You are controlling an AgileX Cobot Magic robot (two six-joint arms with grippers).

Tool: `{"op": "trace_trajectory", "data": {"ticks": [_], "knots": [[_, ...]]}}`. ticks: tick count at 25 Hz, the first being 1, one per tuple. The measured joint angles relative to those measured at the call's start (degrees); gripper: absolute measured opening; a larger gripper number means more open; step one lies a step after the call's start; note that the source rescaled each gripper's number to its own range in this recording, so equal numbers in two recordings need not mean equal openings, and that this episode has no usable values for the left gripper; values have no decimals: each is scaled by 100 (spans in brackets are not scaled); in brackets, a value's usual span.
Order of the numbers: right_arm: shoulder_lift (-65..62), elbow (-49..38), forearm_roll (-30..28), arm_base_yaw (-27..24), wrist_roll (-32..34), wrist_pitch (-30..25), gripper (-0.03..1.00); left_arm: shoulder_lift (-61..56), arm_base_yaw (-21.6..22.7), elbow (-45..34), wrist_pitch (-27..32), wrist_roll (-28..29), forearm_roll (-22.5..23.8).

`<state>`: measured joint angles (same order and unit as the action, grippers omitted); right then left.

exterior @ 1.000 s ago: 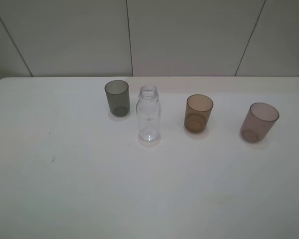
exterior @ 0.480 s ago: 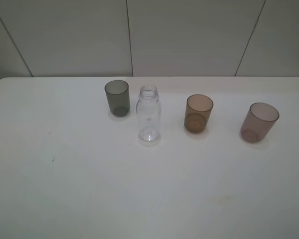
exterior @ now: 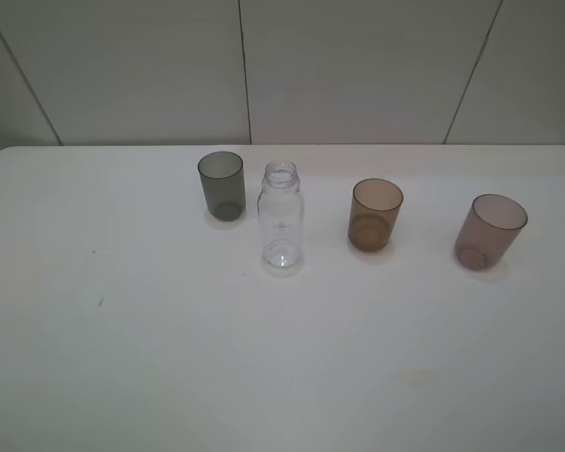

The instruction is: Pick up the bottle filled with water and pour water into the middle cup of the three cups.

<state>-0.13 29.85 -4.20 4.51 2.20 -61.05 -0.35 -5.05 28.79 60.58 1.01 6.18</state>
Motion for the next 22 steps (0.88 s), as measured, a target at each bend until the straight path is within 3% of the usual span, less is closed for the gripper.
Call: {"op": "trace_trajectory", "data": {"ticks": [22], "knots": [[0,0,0,-200,0,0,76,0,0,0,0,0,0]]}}
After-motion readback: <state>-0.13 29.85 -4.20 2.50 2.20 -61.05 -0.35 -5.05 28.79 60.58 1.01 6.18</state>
